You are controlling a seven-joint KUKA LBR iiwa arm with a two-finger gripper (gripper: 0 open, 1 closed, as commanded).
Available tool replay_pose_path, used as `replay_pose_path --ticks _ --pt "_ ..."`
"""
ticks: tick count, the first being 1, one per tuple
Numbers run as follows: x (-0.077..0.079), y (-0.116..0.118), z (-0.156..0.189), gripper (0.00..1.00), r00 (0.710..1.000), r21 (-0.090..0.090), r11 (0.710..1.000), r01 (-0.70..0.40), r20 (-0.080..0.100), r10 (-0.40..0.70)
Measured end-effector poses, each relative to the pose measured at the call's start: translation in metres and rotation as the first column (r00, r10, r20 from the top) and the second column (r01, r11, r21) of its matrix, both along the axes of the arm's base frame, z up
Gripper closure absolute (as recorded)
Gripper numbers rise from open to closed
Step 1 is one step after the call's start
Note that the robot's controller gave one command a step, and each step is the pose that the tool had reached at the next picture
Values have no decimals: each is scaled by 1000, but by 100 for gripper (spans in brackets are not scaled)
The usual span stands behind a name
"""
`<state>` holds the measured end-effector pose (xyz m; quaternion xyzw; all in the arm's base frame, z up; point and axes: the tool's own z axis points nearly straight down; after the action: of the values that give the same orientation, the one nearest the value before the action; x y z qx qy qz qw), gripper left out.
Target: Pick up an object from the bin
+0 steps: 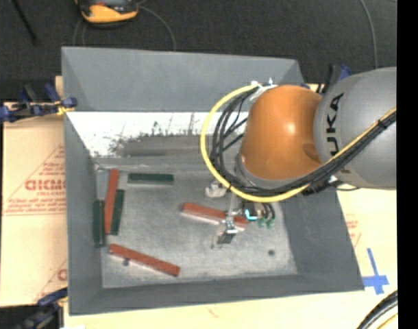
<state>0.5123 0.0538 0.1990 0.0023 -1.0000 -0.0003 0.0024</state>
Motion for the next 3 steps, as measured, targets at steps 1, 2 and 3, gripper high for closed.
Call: replay_pose_path --ticks 1,2,3 --pt "2 0 4 0 1000 0 1000 2 8 -2" --pt "28 -18 -59 0 1000 1 1000 11 14 -11" --pt "52 -28 -123 0 986 1 986 164 10 -164"
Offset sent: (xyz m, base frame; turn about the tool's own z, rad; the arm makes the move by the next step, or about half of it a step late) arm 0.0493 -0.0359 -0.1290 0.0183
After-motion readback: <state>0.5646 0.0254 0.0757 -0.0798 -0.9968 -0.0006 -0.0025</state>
